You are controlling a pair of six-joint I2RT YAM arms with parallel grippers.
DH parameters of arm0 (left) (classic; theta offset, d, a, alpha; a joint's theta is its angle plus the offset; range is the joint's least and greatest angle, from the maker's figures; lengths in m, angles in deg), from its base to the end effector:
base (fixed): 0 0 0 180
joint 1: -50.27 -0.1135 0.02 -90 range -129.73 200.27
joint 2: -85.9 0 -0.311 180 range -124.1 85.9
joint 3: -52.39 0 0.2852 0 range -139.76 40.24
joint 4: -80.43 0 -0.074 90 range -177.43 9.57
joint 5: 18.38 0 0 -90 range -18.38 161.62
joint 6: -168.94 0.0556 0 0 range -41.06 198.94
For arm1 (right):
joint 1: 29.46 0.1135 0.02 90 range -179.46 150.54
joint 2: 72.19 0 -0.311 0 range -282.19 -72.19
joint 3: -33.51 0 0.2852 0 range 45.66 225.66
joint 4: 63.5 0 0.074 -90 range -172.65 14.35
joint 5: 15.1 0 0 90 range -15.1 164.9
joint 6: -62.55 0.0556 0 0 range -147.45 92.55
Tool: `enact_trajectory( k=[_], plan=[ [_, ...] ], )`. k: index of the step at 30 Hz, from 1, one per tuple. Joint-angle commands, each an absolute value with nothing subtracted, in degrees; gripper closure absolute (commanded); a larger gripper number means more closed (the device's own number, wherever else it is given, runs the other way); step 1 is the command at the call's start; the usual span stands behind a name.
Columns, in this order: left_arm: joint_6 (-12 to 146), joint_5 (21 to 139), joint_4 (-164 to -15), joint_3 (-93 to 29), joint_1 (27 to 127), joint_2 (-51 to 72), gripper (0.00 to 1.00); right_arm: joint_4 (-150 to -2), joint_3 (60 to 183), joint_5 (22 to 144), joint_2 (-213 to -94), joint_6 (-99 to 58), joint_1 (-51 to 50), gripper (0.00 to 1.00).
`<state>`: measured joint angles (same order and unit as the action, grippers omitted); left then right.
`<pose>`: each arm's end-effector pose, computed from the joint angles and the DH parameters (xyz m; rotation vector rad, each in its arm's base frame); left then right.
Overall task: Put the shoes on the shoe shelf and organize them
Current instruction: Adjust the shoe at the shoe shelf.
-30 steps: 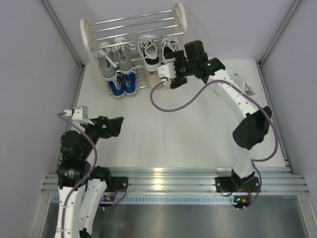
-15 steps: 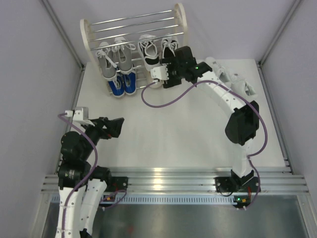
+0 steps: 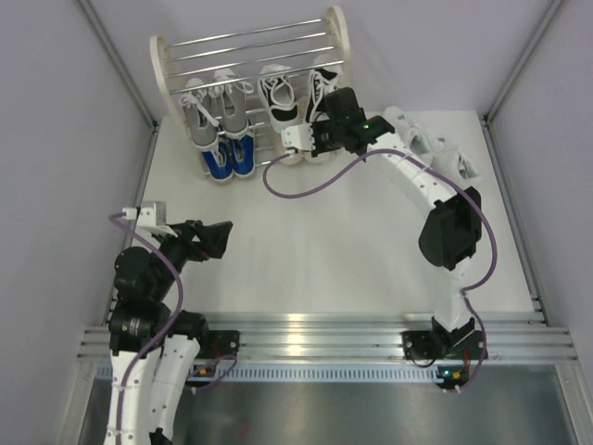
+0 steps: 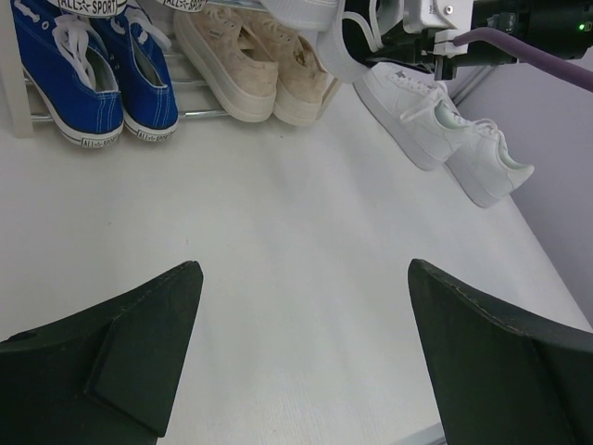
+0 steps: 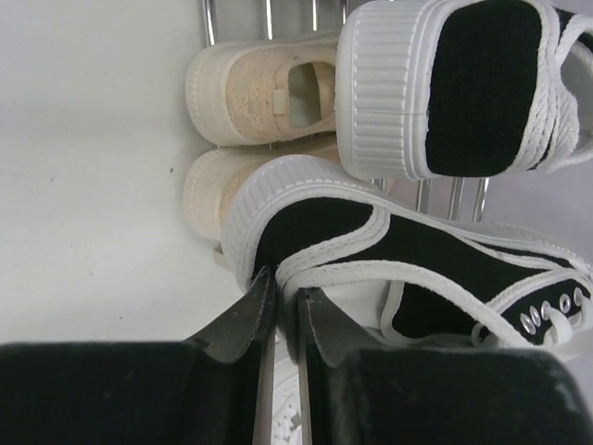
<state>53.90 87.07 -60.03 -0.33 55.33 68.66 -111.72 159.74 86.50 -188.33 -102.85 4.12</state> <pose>0.0809 -0.0220 0.3622 -0.0815 1.6739 -0.6200 0.4427 0.3074 0.3633 -1.8736 1.2020 -0.1749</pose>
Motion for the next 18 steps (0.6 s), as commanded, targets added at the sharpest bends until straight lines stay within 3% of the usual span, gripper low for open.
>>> enact_trajectory(
  k=[1,4,18],
  plan=[
    [54.94,87.45,-61.32,0.25,55.19,69.73,0.02,-105.35,164.66,86.42,-186.72,-104.97,3.76,0.95],
    [54.85,87.44,-61.32,0.25,55.19,69.81,0.02,-105.18,165.71,86.68,-186.98,-105.32,3.50,1.00],
    [54.68,87.36,-61.32,0.25,55.19,69.90,0.02,-115.72,178.36,85.98,-190.67,-116.74,2.53,1.00]
  ],
)
